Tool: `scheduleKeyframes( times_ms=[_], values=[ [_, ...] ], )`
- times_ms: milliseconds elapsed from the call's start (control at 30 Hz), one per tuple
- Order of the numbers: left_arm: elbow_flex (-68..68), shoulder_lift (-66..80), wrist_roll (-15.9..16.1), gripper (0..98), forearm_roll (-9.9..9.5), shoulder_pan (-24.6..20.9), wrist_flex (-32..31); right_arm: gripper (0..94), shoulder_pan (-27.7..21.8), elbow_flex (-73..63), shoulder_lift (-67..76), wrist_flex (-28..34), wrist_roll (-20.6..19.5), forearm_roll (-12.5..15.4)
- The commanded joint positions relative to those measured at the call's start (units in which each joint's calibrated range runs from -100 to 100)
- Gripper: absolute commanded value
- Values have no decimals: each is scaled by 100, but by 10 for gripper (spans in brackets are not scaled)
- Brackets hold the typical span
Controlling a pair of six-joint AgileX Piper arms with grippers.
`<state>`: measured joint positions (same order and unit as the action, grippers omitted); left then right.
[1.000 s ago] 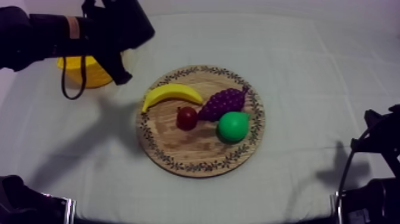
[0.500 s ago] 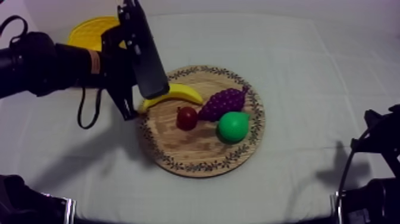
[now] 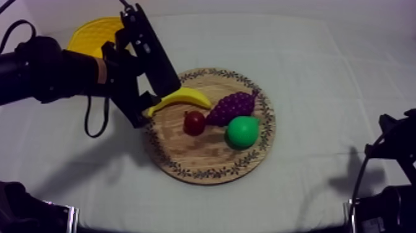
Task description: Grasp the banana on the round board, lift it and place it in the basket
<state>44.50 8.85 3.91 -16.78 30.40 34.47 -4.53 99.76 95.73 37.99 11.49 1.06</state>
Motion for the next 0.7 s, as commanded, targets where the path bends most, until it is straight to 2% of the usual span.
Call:
scheduleKeyframes(
  times_ms=[0, 467, 667],
  values=[
    [-13, -43, 11, 734, 10, 11, 13, 3, 1, 2, 2, 0, 1, -1],
    [-383, -1042, 66, 734, 33, -79, 31, 3, 1, 2, 2, 0, 1, -1],
    [-809, -1773, 215, 722, 130, -133, 88, 3, 1, 2, 2, 0, 1, -1]
  ],
)
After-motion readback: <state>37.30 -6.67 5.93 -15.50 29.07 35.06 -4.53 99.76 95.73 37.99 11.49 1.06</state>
